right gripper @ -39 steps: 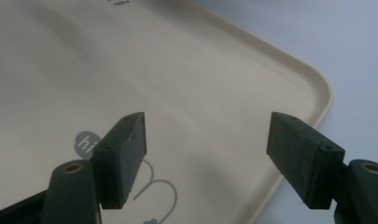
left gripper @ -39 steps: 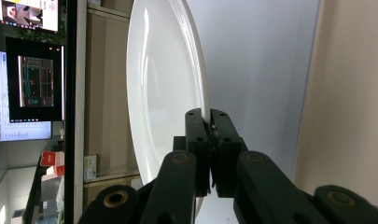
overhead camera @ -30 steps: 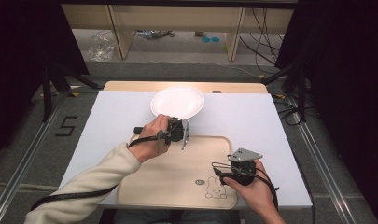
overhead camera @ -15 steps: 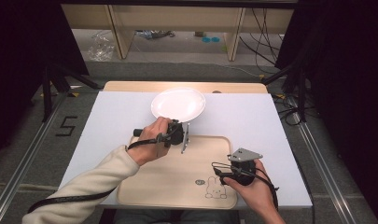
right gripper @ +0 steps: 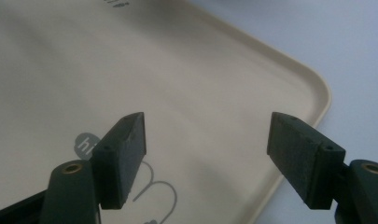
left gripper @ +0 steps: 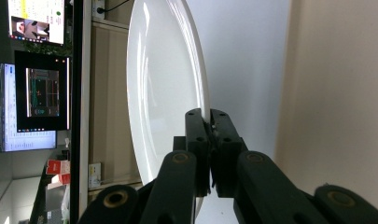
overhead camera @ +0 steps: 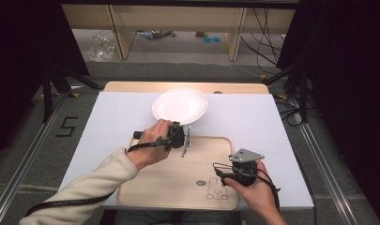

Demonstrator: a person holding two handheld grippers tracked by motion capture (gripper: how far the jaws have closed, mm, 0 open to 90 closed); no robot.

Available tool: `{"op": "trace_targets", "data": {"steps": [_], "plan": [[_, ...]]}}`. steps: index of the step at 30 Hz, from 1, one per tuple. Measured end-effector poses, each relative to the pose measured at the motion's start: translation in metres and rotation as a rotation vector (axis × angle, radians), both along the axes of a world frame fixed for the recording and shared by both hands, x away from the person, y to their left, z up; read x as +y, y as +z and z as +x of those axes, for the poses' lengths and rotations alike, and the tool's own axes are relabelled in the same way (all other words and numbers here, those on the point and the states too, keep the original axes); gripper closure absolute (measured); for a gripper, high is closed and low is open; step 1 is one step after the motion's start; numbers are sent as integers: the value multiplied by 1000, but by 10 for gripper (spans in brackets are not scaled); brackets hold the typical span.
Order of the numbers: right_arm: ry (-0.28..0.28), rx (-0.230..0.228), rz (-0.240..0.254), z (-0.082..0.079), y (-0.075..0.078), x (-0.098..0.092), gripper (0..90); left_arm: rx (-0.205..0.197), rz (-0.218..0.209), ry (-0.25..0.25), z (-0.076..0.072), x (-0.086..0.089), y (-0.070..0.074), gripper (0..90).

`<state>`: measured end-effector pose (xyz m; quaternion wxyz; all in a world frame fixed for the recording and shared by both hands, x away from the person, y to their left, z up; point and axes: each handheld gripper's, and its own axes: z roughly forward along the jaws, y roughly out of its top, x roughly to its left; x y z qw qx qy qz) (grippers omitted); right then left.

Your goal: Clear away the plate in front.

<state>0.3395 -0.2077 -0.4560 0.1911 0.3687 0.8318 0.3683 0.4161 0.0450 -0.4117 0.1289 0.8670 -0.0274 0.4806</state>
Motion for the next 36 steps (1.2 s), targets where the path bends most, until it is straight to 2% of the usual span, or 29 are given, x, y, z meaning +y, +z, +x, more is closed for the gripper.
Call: {"op": "trace_targets", "data": {"steps": [2,4,9,10,11,13,14,18,20,24,25,27,36], "plan": [[6,-15,-2,1,0,0,293,0,-1,-2,-1,0,0,873],[-6,5,4,0,0,0,293,-2,1,-5,-3,0,1,874],[-7,0,4,0,0,0,293,-3,-1,-11,-7,0,1,873],[4,-16,-3,1,0,-1,293,-4,-1,-13,-8,0,2,873],[-7,4,4,0,0,0,293,-3,-3,-12,-9,0,2,873],[-5,2,2,0,0,0,293,-4,-1,-16,-10,0,3,873],[5,-18,-3,1,0,-1,292,-5,-3,-17,-11,1,3,873],[-7,0,3,0,0,0,292,-9,-5,-22,-14,1,4,874],[5,-18,-4,1,0,-1,292,-7,-4,-24,-16,1,4,873],[-2,-13,0,1,0,0,292,-10,-4,-27,-18,1,4,874],[-7,0,3,0,0,0,292,-9,-4,-28,-19,1,4,874],[0,-16,-1,1,0,0,292,-5,-7,-29,-21,1,4,873],[4,-18,-5,1,0,-1,291,-6,-2,-41,-29,2,4,873]]}}
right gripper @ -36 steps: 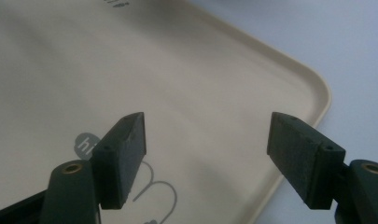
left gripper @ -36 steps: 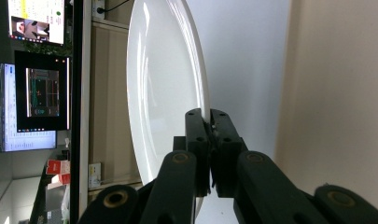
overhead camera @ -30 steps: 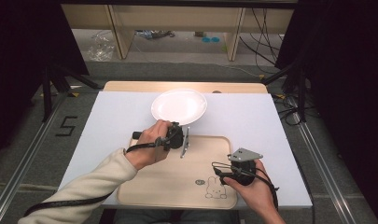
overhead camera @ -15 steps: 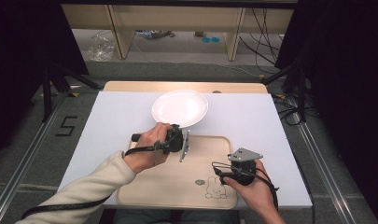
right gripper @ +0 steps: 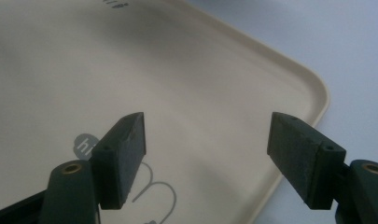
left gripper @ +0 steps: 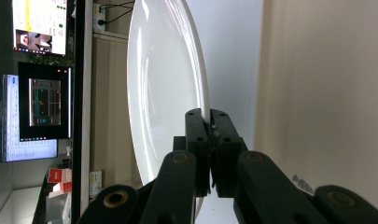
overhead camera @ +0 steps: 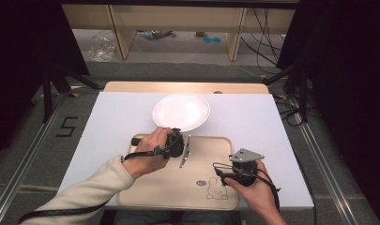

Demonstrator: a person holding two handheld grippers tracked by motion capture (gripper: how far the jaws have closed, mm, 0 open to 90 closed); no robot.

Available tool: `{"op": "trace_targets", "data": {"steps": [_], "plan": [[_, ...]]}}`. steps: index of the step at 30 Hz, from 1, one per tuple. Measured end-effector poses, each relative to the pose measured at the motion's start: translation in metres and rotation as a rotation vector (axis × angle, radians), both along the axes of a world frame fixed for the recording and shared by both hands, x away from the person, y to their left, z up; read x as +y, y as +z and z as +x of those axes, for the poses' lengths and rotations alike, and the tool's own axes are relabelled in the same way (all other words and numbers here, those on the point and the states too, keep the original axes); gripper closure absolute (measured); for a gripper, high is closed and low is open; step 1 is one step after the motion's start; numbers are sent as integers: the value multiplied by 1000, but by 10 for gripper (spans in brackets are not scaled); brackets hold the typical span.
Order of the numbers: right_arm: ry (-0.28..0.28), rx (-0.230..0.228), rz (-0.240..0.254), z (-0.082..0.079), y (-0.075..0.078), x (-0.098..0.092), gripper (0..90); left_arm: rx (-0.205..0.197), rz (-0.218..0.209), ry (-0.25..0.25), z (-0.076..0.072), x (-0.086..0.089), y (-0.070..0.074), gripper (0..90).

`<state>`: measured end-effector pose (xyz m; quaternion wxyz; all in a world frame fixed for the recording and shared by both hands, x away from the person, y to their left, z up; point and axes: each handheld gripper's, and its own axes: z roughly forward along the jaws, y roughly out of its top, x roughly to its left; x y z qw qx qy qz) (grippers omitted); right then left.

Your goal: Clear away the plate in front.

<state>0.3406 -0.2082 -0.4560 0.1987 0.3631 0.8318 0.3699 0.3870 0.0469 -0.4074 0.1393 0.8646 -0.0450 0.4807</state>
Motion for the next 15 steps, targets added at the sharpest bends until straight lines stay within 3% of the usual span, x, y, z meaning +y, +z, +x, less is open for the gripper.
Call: {"op": "trace_targets", "data": {"steps": [15], "plan": [[-1,1,-1,0,0,0,290,-6,-2,-17,-10,1,2,873]]}}
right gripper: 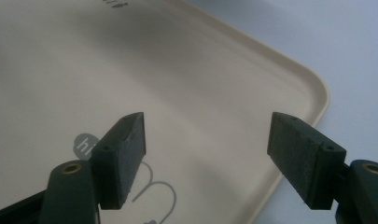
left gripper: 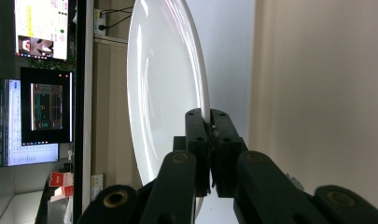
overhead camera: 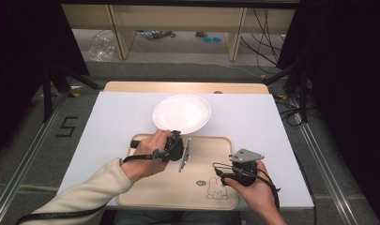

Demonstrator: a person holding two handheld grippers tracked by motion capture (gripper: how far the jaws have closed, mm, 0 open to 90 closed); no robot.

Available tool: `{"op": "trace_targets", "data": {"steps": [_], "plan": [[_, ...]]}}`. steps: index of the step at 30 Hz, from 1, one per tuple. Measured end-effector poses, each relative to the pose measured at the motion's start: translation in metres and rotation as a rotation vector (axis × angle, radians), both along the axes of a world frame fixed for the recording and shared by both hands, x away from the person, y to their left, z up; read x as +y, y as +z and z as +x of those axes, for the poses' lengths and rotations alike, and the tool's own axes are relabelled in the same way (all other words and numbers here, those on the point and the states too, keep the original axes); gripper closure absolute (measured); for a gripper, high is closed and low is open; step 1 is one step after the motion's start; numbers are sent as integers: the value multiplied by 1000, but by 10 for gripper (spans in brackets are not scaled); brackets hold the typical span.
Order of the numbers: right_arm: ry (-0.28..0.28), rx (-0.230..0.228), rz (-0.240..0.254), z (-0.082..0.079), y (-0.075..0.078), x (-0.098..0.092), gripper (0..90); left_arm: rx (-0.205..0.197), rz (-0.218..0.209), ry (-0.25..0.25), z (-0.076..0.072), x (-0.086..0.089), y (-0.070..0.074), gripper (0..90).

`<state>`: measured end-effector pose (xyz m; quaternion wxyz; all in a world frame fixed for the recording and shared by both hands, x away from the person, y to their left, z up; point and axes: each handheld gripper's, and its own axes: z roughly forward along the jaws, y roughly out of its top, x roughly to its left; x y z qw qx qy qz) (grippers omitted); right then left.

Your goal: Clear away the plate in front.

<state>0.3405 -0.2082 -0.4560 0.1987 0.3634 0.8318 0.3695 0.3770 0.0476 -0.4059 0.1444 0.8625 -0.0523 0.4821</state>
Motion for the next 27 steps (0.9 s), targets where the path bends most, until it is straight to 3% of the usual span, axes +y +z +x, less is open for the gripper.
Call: {"op": "trace_targets", "data": {"steps": [9,11,27], "plan": [[-5,2,4,0,0,0,289,2,5,-6,-4,0,0,873],[-20,26,13,-2,1,1,289,2,7,-9,-6,0,0,874],[-9,5,6,0,0,0,288,2,7,-24,-17,1,2,873]]}}
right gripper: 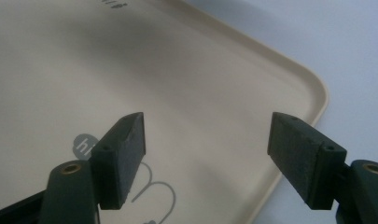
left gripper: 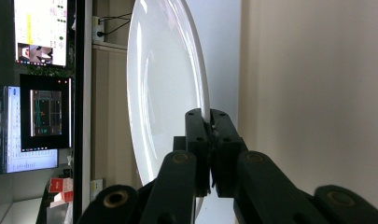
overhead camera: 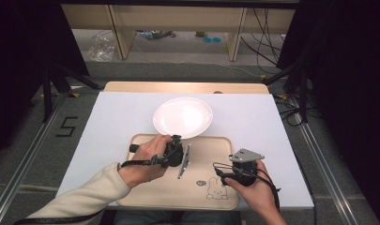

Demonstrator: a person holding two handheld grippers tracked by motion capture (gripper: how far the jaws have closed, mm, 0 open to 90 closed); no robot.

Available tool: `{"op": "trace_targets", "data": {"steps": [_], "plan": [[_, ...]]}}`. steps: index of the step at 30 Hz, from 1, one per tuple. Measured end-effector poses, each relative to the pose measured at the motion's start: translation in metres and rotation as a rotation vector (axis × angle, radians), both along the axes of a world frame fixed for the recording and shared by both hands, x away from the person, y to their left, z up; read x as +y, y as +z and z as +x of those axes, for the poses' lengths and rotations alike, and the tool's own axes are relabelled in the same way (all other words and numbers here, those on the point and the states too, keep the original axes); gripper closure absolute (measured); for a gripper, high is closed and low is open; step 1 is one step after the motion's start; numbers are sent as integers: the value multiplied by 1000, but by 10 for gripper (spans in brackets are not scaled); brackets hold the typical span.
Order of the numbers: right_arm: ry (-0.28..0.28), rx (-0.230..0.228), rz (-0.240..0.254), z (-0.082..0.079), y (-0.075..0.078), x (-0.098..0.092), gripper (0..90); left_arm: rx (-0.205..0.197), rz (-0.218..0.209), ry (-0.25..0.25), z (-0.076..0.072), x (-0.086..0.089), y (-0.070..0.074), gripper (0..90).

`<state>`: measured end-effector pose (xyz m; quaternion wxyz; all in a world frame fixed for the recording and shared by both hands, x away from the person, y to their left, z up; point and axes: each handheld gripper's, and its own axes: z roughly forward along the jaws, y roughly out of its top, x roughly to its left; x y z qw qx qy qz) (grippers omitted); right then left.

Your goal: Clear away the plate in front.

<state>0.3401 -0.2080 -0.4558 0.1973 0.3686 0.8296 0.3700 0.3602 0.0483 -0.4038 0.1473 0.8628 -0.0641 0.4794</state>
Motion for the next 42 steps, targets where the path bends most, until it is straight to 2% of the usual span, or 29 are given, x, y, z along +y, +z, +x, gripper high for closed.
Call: {"op": "trace_targets", "data": {"steps": [6,8,9,42], "plan": [[3,-6,-1,0,0,0,288,2,3,-5,-4,1,0,874],[-6,12,3,-1,0,0,288,0,4,-6,-5,1,0,874],[4,-9,-2,1,0,0,288,1,3,-7,-6,1,0,874],[-5,-5,-1,0,0,0,287,9,9,-32,-24,3,0,874]]}}
